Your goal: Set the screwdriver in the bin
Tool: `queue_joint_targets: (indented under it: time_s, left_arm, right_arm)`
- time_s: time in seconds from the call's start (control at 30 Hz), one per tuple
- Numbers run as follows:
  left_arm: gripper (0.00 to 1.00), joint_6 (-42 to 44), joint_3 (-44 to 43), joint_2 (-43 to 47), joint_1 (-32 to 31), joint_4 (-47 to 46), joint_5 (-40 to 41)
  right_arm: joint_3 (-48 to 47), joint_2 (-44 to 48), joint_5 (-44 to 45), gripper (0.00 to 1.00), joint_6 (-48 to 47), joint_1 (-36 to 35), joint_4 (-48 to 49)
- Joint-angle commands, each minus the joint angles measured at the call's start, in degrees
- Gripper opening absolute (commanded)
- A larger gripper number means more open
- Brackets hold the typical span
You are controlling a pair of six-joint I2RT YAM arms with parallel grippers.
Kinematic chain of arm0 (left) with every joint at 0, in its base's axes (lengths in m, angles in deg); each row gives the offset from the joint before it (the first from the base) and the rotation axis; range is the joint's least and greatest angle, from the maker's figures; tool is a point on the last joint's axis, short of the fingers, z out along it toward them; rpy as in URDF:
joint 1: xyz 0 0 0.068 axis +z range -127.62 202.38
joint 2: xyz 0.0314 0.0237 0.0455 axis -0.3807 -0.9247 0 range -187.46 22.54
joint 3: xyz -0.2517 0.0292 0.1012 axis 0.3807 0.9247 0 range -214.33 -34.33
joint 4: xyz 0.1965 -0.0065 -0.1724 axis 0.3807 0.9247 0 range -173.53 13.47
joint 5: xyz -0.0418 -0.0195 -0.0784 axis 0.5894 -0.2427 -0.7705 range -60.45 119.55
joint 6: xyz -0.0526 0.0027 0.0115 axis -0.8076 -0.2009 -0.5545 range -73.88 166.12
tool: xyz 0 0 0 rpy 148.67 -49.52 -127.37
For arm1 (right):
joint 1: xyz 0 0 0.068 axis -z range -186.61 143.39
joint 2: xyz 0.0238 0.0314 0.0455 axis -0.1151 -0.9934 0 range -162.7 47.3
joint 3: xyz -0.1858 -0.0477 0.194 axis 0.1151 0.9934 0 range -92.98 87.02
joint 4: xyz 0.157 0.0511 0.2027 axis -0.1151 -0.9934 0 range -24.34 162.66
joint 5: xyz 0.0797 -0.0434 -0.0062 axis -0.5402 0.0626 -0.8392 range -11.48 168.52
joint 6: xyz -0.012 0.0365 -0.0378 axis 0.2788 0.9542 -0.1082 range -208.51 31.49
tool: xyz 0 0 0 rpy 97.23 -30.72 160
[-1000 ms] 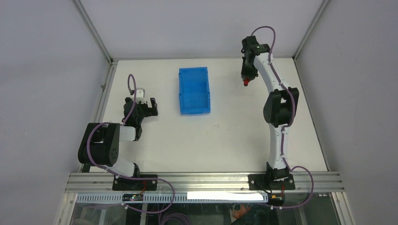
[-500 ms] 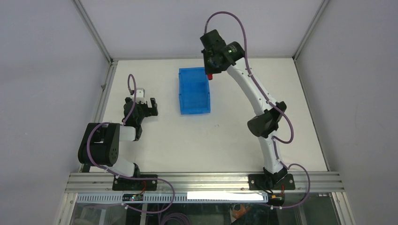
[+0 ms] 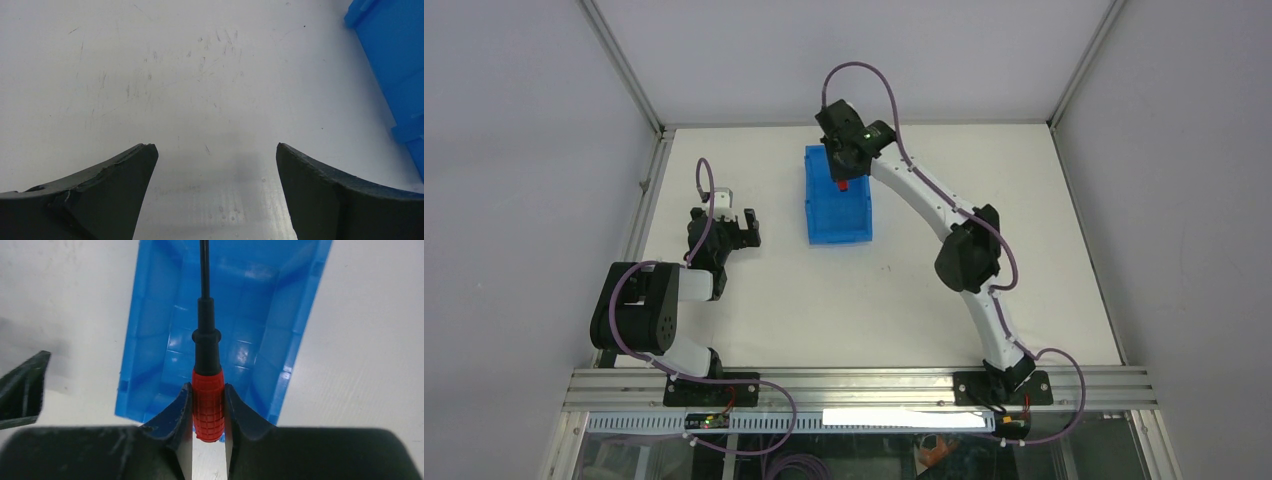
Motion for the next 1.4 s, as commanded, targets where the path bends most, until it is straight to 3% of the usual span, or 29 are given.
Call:
queue_joint_targets:
  time_s: [0.0,0.37,0.6,0.83,1.0,1.17,1.27,1.37]
  left_arm:
    - [0.99,-0.93,-0.08,1.49,-0.66,-1.52,-0.54]
    - [0.99,-0.93,-0.08,1.43,-0.65,-1.52,-0.57]
    - [0.99,-0.93,-0.08,1.44,-0.68,-1.52,-0.61]
    - [0.99,-0.93,-0.08,1.43,-0.66,-1.52,-0.57]
    - [0.99,-0.93,-0.08,1.50,-0.67,-1.52,-0.59]
    - [0.99,-0.93,-0.08,1.44,-0.61,-1.53,-0.55]
    - [0.99,-0.93,-0.08,1.44,-0.66,-1.52,-0.54]
    - [0.99,-0.93,-0.08,1.46,-0.62,-1.52,-0.60]
  right_arm:
    - [2.64,-3.99,-2.27,0.00,-2.50,-0.74,6.22]
    - [10.24,-8.81,-2.01,0.02,-1.90,-0.83,10.43]
    - [9.76,-11.57,-2.39,0.31,-1.14,-0.79,10.32]
    - [2.94,-10.57,-2.40,0.45,-1.51,-0.86,6.71]
    - [-1.66,-4.86,-1.06,0.55,-2.46,-0.87,4.30]
    - [0.58,2.60,5.79,0.84,-3.81,-0.11,1.15]
    - [5.56,7.98,8.00,0.93,-3.75,2.55,-0.31]
    - [13.39,15.55,9.13,0.96,-3.71,7.36,0.08]
